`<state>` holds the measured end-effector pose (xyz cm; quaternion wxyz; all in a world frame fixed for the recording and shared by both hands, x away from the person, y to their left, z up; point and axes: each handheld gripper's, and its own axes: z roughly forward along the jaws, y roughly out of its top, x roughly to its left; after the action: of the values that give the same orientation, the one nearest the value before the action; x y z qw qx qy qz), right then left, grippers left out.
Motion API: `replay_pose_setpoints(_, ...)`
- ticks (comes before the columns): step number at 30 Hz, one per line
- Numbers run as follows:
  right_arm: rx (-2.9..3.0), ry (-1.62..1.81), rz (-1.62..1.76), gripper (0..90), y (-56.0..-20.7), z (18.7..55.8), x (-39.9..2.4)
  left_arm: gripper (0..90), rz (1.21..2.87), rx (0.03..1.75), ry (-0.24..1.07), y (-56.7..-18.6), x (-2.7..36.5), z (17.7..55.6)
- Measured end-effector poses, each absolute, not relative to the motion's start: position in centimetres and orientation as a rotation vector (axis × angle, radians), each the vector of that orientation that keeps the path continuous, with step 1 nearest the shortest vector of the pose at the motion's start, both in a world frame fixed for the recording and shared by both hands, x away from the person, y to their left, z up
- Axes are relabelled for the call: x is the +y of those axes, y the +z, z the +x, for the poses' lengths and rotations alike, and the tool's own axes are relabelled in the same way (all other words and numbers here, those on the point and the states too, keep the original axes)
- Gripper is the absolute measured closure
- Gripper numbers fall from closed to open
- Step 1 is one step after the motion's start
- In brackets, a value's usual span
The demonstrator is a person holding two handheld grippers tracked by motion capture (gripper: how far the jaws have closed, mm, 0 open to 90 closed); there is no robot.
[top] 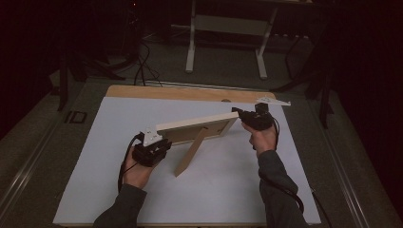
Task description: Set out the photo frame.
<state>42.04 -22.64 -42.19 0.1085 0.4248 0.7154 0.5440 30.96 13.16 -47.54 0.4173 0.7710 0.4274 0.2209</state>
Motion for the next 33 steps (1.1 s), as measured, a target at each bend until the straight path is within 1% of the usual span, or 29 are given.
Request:
replay_pose_setpoints(3, 2.106, 1.62, 1.245, 90.0, -42.3, 41.9, -22.7, 78.6, 1.929, 1.092, 0.545, -47.8, 13.5, 31.3)
replay_pose_setpoints(12, 2.118, 1.64, 1.223, 90.0, -42.5, 41.3, -22.7, 79.1, 1.91, 1.091, 0.57, -47.3, 13.6, 31.3)
replay_pose_setpoints(17, 2.138, 1.637, 1.207, 90.0, -42.7, 41.0, -22.5, 81.9, 1.905, 1.076, 0.579, -46.9, 13.5, 31.1)
replay_pose_setpoints(23, 2.166, 1.619, 1.178, 90.0, -42.7, 40.5, -22.0, 84.6, 1.879, 1.081, 0.546, -46.7, 13.8, 31.1)
replay_pose_setpoints(27, 2.178, 1.608, 1.167, 90.0, -42.9, 40.4, -21.8, 84.7, 1.868, 1.074, 0.546, -46.4, 13.7, 31.0)
replay_pose_setpoints(33, 2.2, 1.567, 1.173, 90.0, -43.7, 40.5, -21.5, 85.6, 1.825, 1.06, 0.512, -45.3, 13.6, 30.8)
